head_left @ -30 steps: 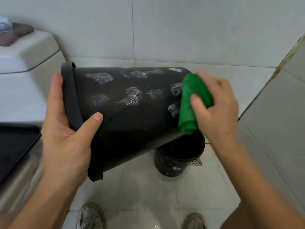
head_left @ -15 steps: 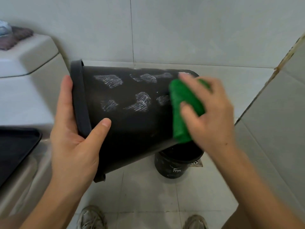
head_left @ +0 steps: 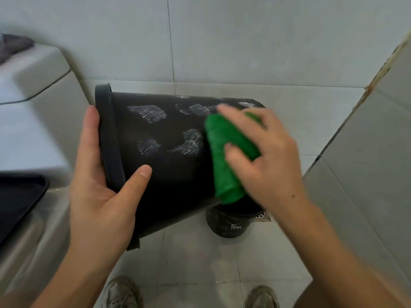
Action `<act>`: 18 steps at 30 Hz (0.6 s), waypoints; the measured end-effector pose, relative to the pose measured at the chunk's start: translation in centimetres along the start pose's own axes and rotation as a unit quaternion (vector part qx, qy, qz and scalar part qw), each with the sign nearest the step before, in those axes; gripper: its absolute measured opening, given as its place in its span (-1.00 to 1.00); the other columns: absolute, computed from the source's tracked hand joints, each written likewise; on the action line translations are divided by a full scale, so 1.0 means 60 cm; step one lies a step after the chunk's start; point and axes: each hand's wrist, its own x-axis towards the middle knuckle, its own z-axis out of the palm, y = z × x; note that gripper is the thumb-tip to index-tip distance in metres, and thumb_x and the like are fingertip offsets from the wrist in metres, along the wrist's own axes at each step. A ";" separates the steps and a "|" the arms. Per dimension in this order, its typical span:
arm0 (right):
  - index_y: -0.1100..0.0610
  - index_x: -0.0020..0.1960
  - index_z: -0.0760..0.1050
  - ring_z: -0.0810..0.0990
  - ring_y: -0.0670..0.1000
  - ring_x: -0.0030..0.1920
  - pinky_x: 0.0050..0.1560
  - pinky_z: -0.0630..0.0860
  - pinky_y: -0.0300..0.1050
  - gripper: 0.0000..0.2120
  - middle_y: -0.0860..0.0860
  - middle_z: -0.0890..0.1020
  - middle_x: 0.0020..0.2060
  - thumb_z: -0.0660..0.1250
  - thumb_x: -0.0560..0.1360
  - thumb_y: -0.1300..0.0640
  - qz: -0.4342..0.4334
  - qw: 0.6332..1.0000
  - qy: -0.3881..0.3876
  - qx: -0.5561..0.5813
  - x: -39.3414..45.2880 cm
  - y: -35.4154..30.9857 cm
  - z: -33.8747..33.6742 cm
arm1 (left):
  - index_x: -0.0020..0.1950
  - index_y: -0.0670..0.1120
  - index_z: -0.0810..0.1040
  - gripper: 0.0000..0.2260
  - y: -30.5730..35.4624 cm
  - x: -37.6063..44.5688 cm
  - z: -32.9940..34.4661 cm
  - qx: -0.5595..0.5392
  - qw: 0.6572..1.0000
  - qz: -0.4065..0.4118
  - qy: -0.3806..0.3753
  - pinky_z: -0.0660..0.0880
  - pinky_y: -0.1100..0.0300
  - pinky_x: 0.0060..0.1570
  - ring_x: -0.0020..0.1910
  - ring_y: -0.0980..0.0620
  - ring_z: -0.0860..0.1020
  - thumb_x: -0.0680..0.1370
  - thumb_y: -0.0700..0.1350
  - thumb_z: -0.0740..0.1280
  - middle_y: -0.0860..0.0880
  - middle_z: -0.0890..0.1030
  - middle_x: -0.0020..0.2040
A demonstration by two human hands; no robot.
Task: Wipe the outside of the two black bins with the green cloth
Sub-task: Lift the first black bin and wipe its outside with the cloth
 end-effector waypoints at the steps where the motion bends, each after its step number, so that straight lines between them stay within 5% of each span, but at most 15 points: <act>1: -0.13 0.36 0.49 0.49 -0.10 0.02 0.07 0.43 -0.21 -0.51 0.01 0.52 0.11 0.24 0.42 0.01 0.055 0.998 0.026 -0.008 0.009 0.023 -0.008 | 0.53 0.17 0.12 -0.25 -0.001 -0.001 -0.002 -0.001 1.000 -0.001 -0.001 0.34 0.09 0.41 0.42 0.26 0.35 0.52 -0.41 0.32 0.20 0.33 0.49; 4: -0.17 0.36 0.48 0.42 -0.19 -0.03 0.13 0.40 -0.22 -0.50 -0.04 0.48 0.09 0.22 0.42 0.01 0.185 0.979 0.081 -0.022 0.022 0.061 -0.026 | 0.56 0.15 0.09 -0.27 -0.004 0.000 -0.005 -0.014 1.000 0.005 -0.004 0.34 -0.01 0.42 0.44 0.23 0.32 0.53 -0.34 0.31 0.28 0.31 0.48; 9: -0.05 0.36 0.50 0.54 0.01 0.07 0.01 0.48 -0.19 -0.51 0.06 0.53 0.14 0.27 0.43 0.07 -0.037 0.999 -0.015 -0.001 -0.021 -0.006 0.004 | 0.57 0.12 0.11 -0.28 -0.037 0.010 -0.015 -0.044 0.999 -0.020 0.025 0.36 -0.09 0.40 0.44 0.13 0.36 0.50 -0.14 0.37 0.23 0.35 0.48; 11: -0.08 0.36 0.48 0.52 -0.07 0.07 0.05 0.43 -0.29 -0.51 0.05 0.52 0.14 0.28 0.43 0.08 -0.025 1.000 0.010 -0.015 -0.016 0.024 -0.003 | 0.55 0.18 0.17 -0.26 -0.048 0.014 -0.027 -0.067 0.995 -0.063 0.039 0.38 -0.16 0.33 0.41 0.04 0.43 0.42 0.04 0.41 0.14 0.39 0.47; 15: -0.08 0.35 0.50 0.40 -0.26 0.02 0.08 0.29 -0.54 -0.52 0.01 0.47 0.13 0.26 0.43 0.09 0.156 0.978 0.134 0.018 0.002 0.072 -0.021 | 0.52 0.17 0.25 -0.11 -0.056 0.015 -0.045 -0.094 0.986 -0.130 0.047 0.44 -0.20 0.26 0.32 -0.07 0.52 0.26 0.29 0.53 0.04 0.48 0.41; 18: -0.01 0.34 0.50 0.50 -0.05 0.08 0.12 0.41 -0.36 -0.53 0.07 0.49 0.12 0.28 0.43 0.14 0.014 0.997 0.080 0.008 -0.024 0.023 -0.002 | 0.51 0.21 0.24 -0.17 -0.047 0.015 -0.041 -0.112 0.986 -0.118 0.049 0.41 -0.23 0.29 0.34 -0.03 0.50 0.31 0.19 0.54 0.10 0.45 0.43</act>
